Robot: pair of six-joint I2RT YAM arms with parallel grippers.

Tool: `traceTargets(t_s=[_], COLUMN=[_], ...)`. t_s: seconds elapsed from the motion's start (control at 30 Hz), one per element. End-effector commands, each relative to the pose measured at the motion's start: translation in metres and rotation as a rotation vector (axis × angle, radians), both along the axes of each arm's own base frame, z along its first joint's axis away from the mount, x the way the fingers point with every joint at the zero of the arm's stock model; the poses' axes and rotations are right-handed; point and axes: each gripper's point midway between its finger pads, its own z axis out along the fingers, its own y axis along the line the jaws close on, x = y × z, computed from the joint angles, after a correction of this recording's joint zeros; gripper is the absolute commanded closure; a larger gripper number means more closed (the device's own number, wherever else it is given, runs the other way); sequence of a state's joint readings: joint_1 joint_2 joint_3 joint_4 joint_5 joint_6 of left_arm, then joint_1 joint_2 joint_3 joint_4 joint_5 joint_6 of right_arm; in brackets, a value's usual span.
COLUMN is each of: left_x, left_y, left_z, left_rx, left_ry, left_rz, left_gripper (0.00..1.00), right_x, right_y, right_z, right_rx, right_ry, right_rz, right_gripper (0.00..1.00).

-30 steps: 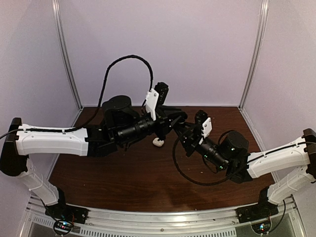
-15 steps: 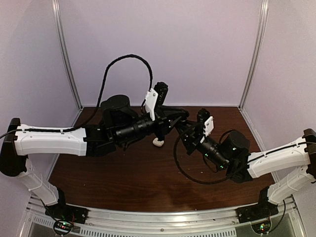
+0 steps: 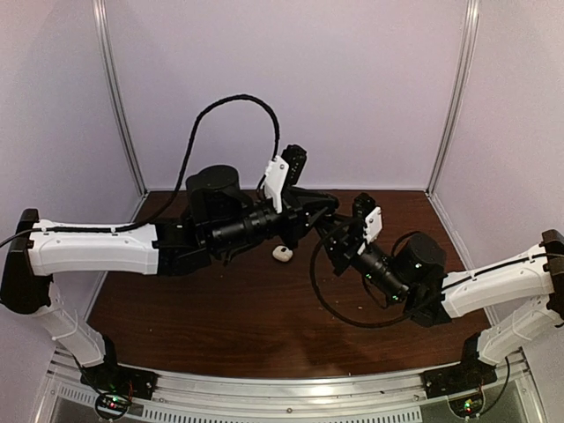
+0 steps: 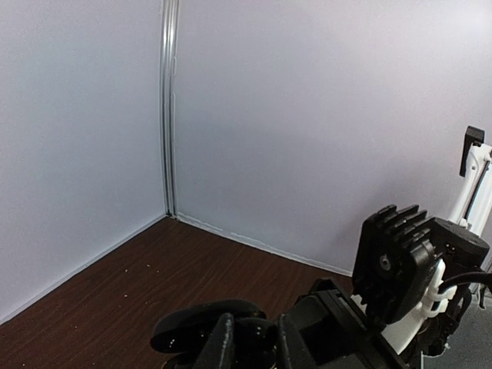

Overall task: Insert the wireless bluetooth earbuds into the charging case
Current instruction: Insert the right earbud into the right side groove of the charging case.

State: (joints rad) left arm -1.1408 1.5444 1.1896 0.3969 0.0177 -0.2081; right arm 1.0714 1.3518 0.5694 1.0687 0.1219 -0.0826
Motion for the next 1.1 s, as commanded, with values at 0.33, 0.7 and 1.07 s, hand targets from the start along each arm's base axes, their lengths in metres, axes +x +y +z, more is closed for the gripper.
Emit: traceTargets(t_s=[0.33,0.7,1.07], left_x=[0.022,0.025,0.027], left_y=[-0.005,0.006,0.006], left_z=[-0.045,-0.047,-0.050], left_rx=[0.167,0.145,0.126], left_ry=[0.109,0.127,0.166], left_rz=[0.115,0.158,0.166], left_gripper=[0.88,0.86,0.82], right_x=[-0.011,-0.010,-0.008], right_y=[-0.015,-0.024,-0.032], right_z=[0.032,0.036,0.039], right_rx=[0.089,0.133,0.170], right_ry=[-0.071,-0.066,-0.068], right_rz=[-0.001,-0.021,-0.050], right_gripper=[1.00,1.00,1.00])
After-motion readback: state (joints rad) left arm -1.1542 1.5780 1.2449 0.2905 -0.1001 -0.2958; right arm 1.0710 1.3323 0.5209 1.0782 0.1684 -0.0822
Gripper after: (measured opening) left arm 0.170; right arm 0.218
